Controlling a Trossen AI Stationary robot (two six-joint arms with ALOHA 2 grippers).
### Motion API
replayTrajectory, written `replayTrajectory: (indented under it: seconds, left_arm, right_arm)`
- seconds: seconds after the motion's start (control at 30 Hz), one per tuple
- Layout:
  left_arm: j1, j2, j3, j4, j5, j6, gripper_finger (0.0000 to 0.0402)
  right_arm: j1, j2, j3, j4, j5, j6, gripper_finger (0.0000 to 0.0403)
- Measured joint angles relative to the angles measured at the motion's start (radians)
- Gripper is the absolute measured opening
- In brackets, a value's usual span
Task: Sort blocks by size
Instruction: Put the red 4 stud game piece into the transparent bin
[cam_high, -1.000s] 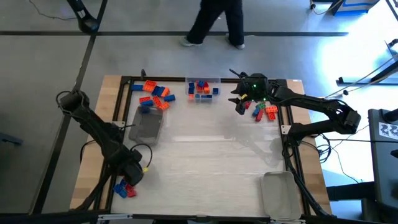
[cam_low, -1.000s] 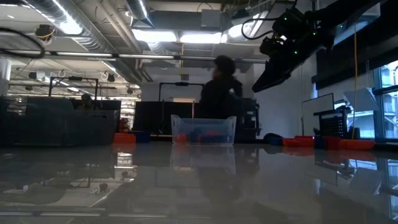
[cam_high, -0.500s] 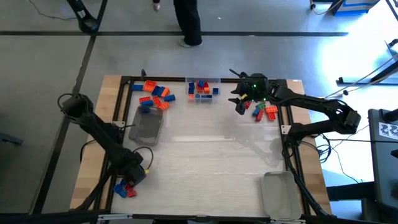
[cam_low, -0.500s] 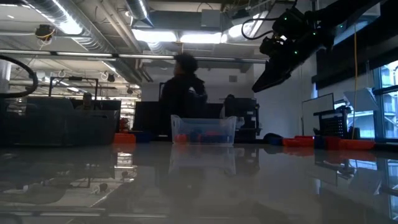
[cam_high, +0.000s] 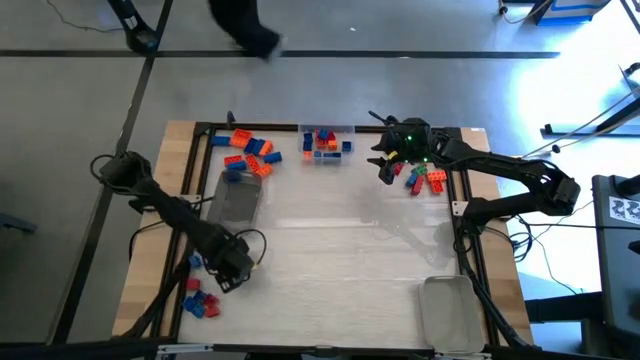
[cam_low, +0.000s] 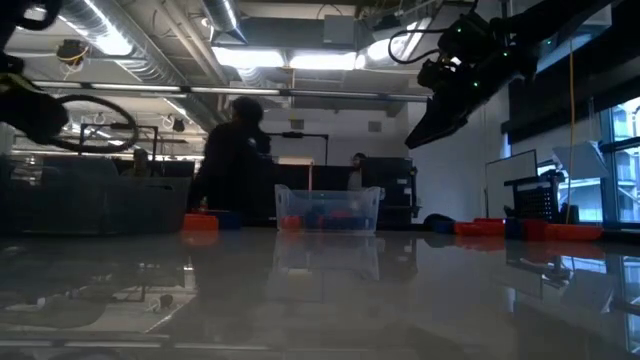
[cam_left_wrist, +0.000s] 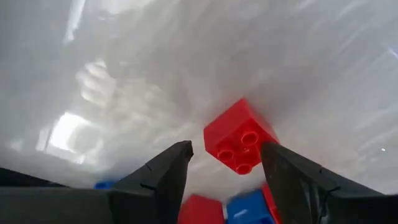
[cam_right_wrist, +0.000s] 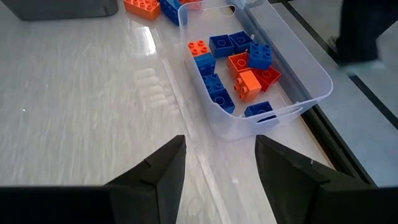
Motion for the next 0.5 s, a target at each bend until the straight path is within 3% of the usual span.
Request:
replayTrajectory:
  seconds: [0.2,0.37,0.5]
  left_arm:
    - [-0.021,0.004,0.072,0.000,-0.044,0.076,0.0193]
    - [-0.070,0.004,0.070,-0.009,-0.041,0.088,0.0193]
    - [-0.100,0.004,0.068,-0.006,-0.100,0.176,0.0193]
  right_arm:
    - [0.000,0.000,0.000,0.000,0.000,0.000,0.0193]
    - [0.000,0.000,0.000,0.000,0.000,0.000,0.0193]
    - [0.000,0.000,0.000,-0.001,0.000,0.000,0.0193]
